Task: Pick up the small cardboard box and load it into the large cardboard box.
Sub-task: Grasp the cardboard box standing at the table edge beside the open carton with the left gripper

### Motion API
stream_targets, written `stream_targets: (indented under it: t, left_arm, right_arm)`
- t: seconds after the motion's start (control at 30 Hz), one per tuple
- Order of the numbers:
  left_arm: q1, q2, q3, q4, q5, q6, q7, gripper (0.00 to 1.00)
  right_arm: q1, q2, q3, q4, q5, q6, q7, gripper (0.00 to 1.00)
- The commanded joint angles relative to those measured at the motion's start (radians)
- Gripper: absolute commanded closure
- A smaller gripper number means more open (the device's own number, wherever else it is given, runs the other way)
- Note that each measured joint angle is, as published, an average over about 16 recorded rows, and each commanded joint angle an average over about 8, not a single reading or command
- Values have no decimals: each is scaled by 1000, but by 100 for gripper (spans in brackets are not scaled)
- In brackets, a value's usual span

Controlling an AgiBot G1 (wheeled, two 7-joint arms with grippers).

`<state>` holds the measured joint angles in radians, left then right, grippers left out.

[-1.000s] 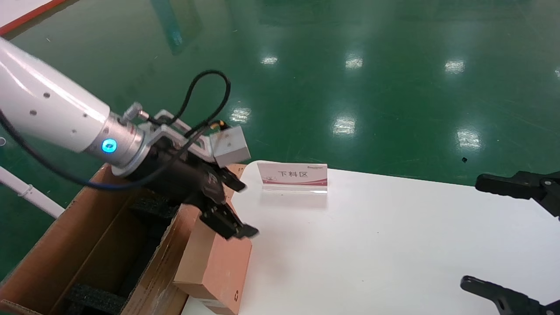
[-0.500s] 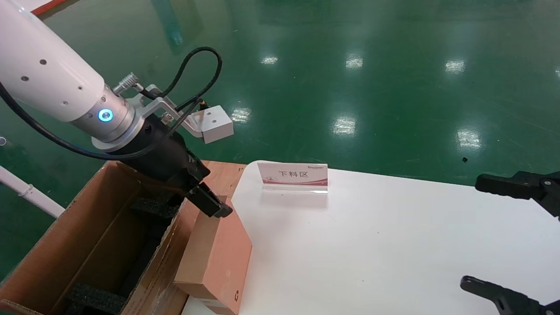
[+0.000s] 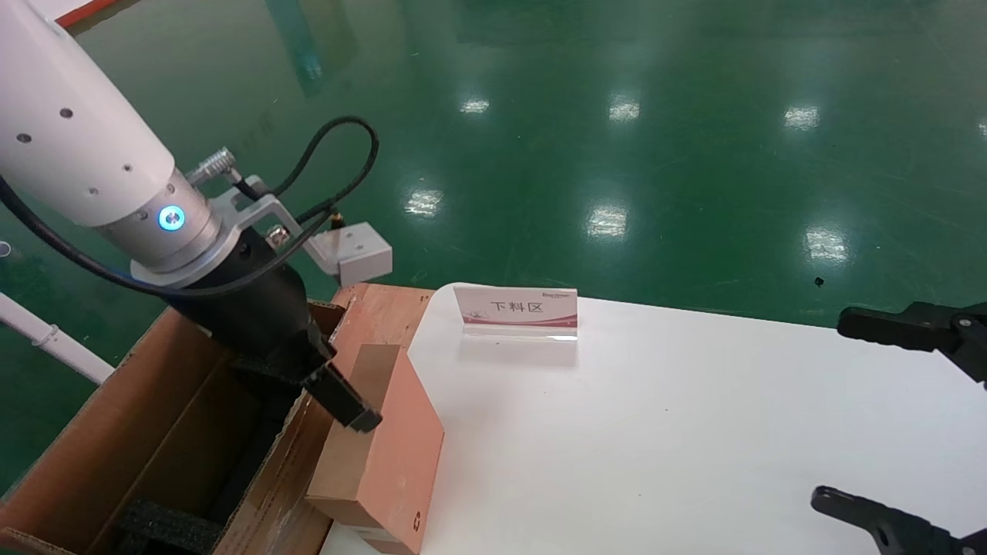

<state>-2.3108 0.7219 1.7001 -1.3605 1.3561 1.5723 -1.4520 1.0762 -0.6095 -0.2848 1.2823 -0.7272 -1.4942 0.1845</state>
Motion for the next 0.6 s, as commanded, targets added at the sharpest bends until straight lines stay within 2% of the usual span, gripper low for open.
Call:
stream_targets:
  t: [0.03, 0.27, 0.6]
  left_arm:
    - [-18, 4, 42, 0, -21, -3, -12, 0]
    - [-46, 12, 117, -1, -78, -21, -24, 0]
    - [-73, 40, 169, 0, -116, -33, -45, 0]
  right_arm:
    - [0, 0, 0, 0, 0, 0, 0, 0]
    - [0, 0, -1, 0, 0, 0, 0, 0]
    - [0, 1, -1, 0, 1, 1, -1, 0]
